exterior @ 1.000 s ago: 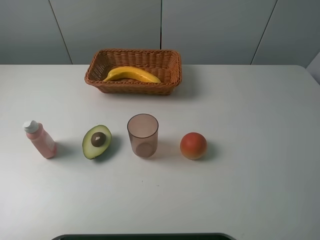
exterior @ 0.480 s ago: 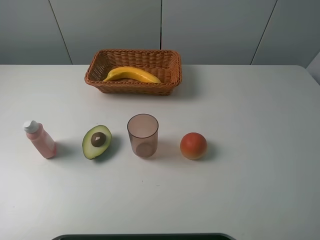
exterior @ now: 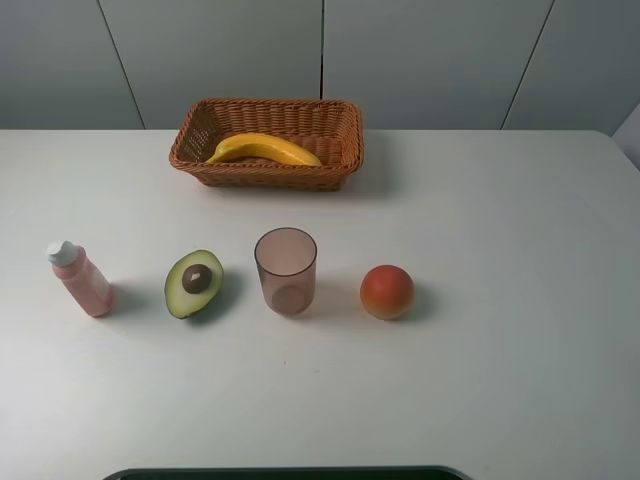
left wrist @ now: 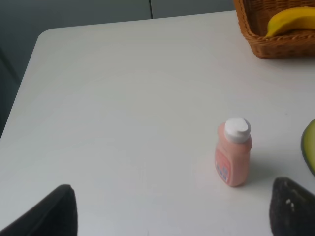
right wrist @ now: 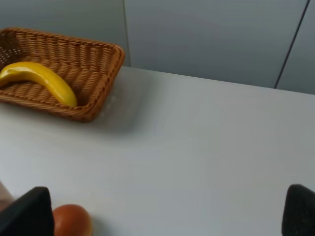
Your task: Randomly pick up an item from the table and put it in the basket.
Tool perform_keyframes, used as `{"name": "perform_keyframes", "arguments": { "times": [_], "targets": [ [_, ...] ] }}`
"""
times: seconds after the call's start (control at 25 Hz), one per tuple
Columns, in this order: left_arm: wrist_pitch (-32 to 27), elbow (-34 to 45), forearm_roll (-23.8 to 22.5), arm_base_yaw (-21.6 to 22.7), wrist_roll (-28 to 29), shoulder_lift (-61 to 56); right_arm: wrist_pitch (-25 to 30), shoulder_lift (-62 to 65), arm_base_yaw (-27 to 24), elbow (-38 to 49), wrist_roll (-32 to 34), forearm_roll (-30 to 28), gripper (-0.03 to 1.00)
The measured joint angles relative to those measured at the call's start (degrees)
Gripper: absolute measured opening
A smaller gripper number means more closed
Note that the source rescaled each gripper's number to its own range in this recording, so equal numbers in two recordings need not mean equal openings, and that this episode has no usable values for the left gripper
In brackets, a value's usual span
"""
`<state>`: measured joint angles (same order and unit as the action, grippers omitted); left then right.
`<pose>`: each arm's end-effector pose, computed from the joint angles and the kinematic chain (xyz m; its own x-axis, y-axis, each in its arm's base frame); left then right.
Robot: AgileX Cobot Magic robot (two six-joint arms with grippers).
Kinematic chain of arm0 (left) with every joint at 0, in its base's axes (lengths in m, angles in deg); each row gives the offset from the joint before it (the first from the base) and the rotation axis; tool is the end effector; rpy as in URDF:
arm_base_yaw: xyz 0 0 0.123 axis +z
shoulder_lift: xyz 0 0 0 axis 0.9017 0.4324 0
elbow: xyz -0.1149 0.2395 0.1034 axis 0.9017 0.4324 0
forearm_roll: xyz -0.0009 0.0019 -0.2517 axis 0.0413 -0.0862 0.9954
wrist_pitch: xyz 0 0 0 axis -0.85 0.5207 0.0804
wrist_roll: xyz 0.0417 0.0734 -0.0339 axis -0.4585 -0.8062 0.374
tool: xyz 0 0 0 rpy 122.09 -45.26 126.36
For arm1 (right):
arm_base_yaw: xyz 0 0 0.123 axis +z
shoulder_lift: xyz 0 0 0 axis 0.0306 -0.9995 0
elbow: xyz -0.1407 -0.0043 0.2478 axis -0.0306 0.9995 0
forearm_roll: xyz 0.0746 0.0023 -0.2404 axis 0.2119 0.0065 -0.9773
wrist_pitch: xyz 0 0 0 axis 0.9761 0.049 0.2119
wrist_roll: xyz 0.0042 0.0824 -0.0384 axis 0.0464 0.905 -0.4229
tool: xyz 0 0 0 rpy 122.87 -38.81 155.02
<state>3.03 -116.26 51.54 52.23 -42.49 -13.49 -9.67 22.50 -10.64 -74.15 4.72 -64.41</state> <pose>-0.0055 0.0092 0.2788 -0.4521 0.1006 -0.8863 0.1352 0.9899 0.0434 0.0805 0.0187 0.3528 -0.4991 -0.1414 -0.8549 -0.2563 0.9666 -0.0102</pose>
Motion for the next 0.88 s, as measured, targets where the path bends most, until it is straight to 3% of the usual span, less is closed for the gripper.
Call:
{"name": "perform_keyframes", "arguments": {
  "times": [0.24, 0.48, 0.88],
  "targets": [
    [0.0, 0.0, 0.0, 0.0, 0.0, 0.0, 0.58, 2.36, 7.43, 4.35, 2.81, -5.49, 1.0],
    [0.0, 0.0, 0.0, 0.0, 0.0, 0.0, 8.5, 8.8, 7.67, 4.94, 12.56, -14.7, 1.0],
    [0.0, 0.0, 0.0, 0.0, 0.0, 0.0, 9.82, 29.54, 7.67, 13.72, 17.84, -19.25, 1.0]
  ]
}}
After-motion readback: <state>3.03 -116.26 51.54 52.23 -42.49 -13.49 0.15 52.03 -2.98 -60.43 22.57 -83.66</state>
